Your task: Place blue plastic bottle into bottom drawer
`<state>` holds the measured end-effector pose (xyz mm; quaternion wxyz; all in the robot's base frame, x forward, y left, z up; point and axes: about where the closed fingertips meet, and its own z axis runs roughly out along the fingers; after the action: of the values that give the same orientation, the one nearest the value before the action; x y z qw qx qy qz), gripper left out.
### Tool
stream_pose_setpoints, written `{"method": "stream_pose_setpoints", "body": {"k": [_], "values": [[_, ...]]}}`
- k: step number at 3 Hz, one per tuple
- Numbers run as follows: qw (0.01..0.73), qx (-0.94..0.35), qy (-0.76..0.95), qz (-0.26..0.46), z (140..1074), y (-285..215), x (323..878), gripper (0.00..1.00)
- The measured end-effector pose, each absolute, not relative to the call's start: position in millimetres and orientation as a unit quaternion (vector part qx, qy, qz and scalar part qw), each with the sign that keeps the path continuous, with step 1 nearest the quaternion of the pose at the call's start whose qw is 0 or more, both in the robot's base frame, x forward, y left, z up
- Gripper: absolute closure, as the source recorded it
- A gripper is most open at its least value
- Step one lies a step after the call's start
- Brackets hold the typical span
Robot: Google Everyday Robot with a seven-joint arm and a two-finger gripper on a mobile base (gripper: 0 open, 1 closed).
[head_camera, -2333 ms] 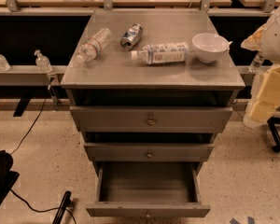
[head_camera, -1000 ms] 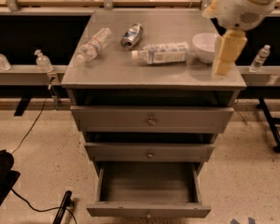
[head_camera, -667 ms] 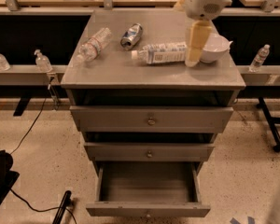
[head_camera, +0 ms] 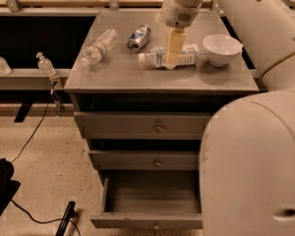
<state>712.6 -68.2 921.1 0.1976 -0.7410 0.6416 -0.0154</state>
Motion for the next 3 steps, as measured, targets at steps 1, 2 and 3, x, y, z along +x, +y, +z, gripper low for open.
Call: {"method": "stream_pose_setpoints", "body": {"k": [1, 2, 3], "values": [[0.187, -0.728, 0.660, -0.006, 890, -71, 736, 0.00], [0.179, -0.708, 0.683, -0.004, 867, -87, 754, 0.00], [0.166, -0.699, 0.695, 0.008, 845, -98, 760, 0.21]]}}
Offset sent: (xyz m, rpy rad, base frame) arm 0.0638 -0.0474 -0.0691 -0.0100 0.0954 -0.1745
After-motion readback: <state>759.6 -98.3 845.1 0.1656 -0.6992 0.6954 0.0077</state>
